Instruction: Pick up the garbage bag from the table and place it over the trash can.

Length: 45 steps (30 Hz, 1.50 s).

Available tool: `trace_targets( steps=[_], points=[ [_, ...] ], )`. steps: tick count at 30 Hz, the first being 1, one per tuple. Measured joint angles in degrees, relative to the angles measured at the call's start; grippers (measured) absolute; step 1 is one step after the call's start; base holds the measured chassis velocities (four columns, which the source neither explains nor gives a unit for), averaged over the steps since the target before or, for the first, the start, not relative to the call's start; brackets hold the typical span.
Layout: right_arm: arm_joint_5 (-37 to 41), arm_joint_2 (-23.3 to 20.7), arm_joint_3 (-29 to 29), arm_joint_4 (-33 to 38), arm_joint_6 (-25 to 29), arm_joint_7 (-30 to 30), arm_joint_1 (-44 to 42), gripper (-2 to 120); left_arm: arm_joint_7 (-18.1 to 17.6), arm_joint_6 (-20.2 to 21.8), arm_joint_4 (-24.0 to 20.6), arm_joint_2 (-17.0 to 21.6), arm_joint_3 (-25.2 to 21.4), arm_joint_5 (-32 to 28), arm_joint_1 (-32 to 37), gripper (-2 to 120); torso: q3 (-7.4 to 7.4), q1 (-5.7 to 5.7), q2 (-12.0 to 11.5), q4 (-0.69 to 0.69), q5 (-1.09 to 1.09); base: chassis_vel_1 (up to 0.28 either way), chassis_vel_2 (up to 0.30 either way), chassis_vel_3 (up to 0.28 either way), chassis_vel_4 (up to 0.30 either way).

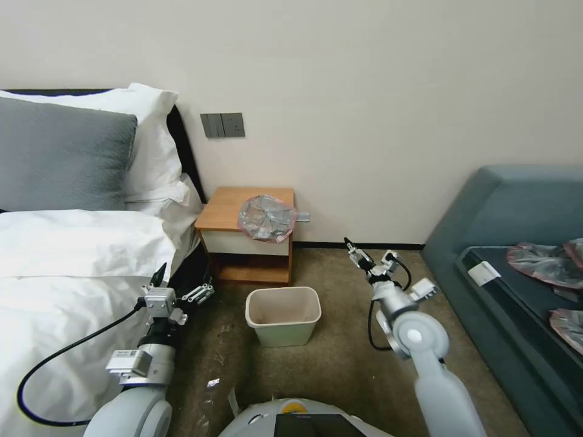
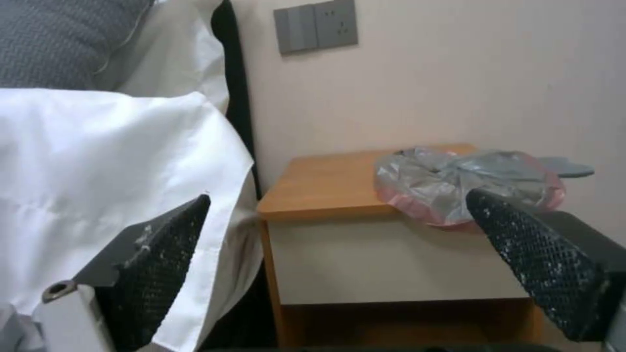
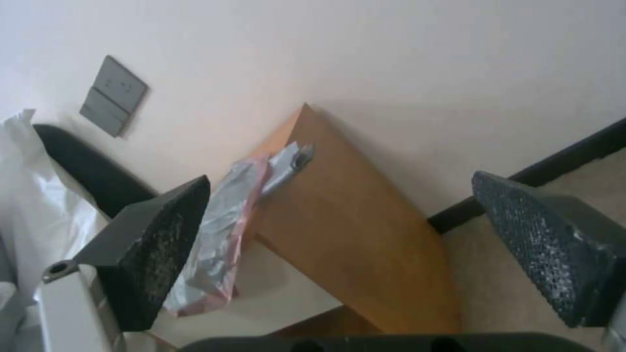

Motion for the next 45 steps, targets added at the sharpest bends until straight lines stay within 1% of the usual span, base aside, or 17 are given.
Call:
trace_targets(
  steps=[1,5,6,9,10,14,15,19,22,23,24,27,33,39,40,43,45],
  points=[
    [0.00,0.00,0.00,0.00,0.00,0.00,0.00,100,0.00,0.00,0.00,0.00,0.00,0.00,0.00,100,0.00,0.00,0.00,0.00,0.00,0.000,0.000,0.000,0.000],
    [5.27,-0.66,-2.15,-5.03,-0.18,1.44,6.07,100,-0.01,0.11,0.00,-0.47,-0.12,-0.34,-0.08,100,0.00,0.00,0.00,0.00,0.01,0.000,0.000,0.000,0.000],
    [5.27,-0.66,-2.15,-5.03,-0.18,1.44,6.07,100,-0.01,0.11,0.00,-0.47,-0.12,-0.34,-0.08,100,0.00,0.00,0.00,0.00,0.01,0.000,0.000,0.000,0.000],
    [7.89,-1.70,-4.67,-9.17,-0.12,2.33,10.78,100,-0.12,1.00,0.00,-1.52,-0.04,-1.59,-0.18,100,0.00,0.00,0.00,0.01,0.00,0.000,0.000,0.000,0.000],
    [7.89,-1.70,-4.67,-9.17,-0.12,2.33,10.78,100,-0.12,1.00,0.00,-1.52,-0.04,-1.59,-0.18,100,0.00,0.00,0.00,0.01,0.00,0.000,0.000,0.000,0.000],
    [15.00,-2.49,-7.82,-14.68,-0.14,3.93,16.24,100,-0.45,1.72,0.01,-2.61,-0.11,-2.59,0.01,100,0.00,0.00,0.00,0.00,0.00,0.000,0.000,0.000,0.000],
    [15.00,-2.49,-7.82,-14.68,-0.14,3.93,16.24,100,-0.45,1.72,0.01,-2.61,-0.11,-2.59,0.01,100,0.00,0.00,0.00,0.00,0.00,0.000,0.000,0.000,0.000],
    [21.12,-2.66,-10.17,-20.56,-1.73,3.33,20.46,100,-0.60,1.72,0.01,-2.47,-1.25,-2.59,0.33,100,0.00,0.01,0.00,0.00,0.00,0.000,0.000,0.000,0.000],
    [23.15,-2.88,-10.63,-22.32,-3.02,2.46,21.87,100,-0.71,1.69,0.01,-2.58,-1.40,-2.47,0.65,100,0.00,0.02,0.00,0.00,0.01,0.000,0.000,0.000,0.000],
    [25.72,-3.09,-10.65,-23.32,-4.28,2.14,22.90,100,-0.75,1.67,0.01,-2.79,-1.41,-2.36,0.89,100,0.00,0.02,0.00,0.00,-0.01,0.000,0.000,0.000,0.000],
    [25.72,-3.09,-10.65,-23.32,-4.28,2.14,22.90,100,-0.75,1.67,0.01,-2.79,-1.41,-2.36,0.89,100,0.00,0.02,0.00,0.00,-0.01,0.000,0.000,0.000,0.000],
    [31.16,-3.17,-10.41,-25.42,-5.83,2.20,25.04,100,-0.75,1.41,0.01,-3.67,-1.18,-1.25,1.45,100,0.00,0.01,0.00,0.00,0.00,0.000,0.000,0.000,0.000],
    [31.85,-2.82,-10.31,-28.50,-6.36,-0.08,26.72,100,-0.66,0.73,0.01,-4.82,-1.01,0.03,2.37,100,0.00,0.01,0.00,-0.01,0.00,0.000,0.000,0.000,0.000],
    [31.65,-0.44,-11.41,-35.68,-6.66,-1.41,31.48,100,-0.63,0.44,0.01,-5.01,-1.14,0.18,2.92,100,0.00,0.00,0.00,0.01,0.00,0.000,0.000,0.000,0.000],
    [31.65,-0.44,-11.41,-35.68,-6.66,-1.41,31.48,100,-0.63,0.44,0.01,-5.01,-1.14,0.18,2.92,100,0.00,0.00,0.00,0.01,0.00,0.000,0.000,0.000,0.000],
    [30.19,1.76,-12.06,-41.32,-6.59,-2.23,35.18,100,-0.60,0.28,0.01,-5.04,-1.17,0.18,3.07,100,0.00,0.00,0.00,0.01,0.00,0.000,0.000,0.000,0.000],
    [29.57,2.40,-12.20,-42.81,-6.55,-2.52,36.10,100,-0.60,0.17,0.01,-5.06,-1.17,0.18,3.15,100,0.00,0.00,0.00,0.01,0.00,0.000,0.000,0.000,0.000]
  ],
)
